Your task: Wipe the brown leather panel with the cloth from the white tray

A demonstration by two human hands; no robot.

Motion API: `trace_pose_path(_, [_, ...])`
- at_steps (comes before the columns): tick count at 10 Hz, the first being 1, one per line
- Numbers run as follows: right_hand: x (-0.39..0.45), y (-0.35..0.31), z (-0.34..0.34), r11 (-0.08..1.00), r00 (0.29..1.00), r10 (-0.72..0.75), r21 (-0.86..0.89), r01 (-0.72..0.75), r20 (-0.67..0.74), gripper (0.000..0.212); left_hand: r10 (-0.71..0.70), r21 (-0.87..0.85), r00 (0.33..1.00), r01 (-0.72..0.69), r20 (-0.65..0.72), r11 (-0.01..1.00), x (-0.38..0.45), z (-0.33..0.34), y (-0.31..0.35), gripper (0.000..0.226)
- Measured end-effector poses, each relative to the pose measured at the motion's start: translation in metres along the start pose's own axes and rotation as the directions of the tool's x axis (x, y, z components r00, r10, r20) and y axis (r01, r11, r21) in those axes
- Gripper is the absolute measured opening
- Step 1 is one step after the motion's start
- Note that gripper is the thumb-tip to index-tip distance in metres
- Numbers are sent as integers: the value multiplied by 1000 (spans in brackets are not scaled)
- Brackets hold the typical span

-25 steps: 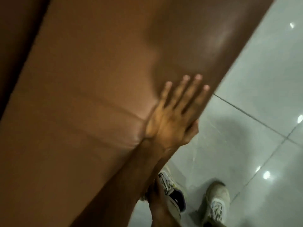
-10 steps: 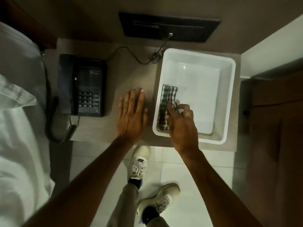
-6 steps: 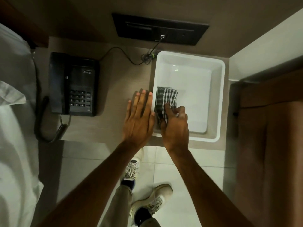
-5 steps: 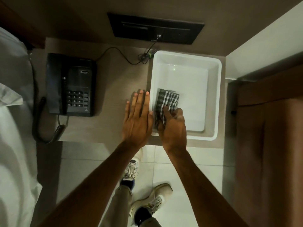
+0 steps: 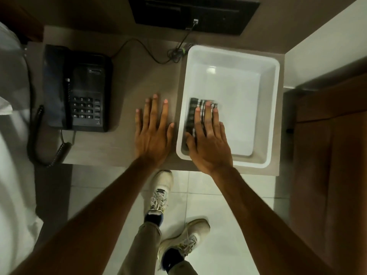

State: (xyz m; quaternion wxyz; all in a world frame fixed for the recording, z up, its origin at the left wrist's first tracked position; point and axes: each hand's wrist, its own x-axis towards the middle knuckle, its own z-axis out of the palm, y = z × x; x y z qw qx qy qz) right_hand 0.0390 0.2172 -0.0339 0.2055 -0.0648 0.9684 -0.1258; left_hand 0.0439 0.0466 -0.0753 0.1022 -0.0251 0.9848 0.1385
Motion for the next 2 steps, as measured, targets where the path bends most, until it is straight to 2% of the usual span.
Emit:
trace_pose_path(1, [5,2,-1,1000,1000,10,-17,-9,25,77,23,52,998,-20,-54,998,5,11,-5,72])
trace_pose_path(2, [3,-6,-24,996,996,12,-87,-4,92,78,7,52,1000,-8,10,999,4,-10,-4,75])
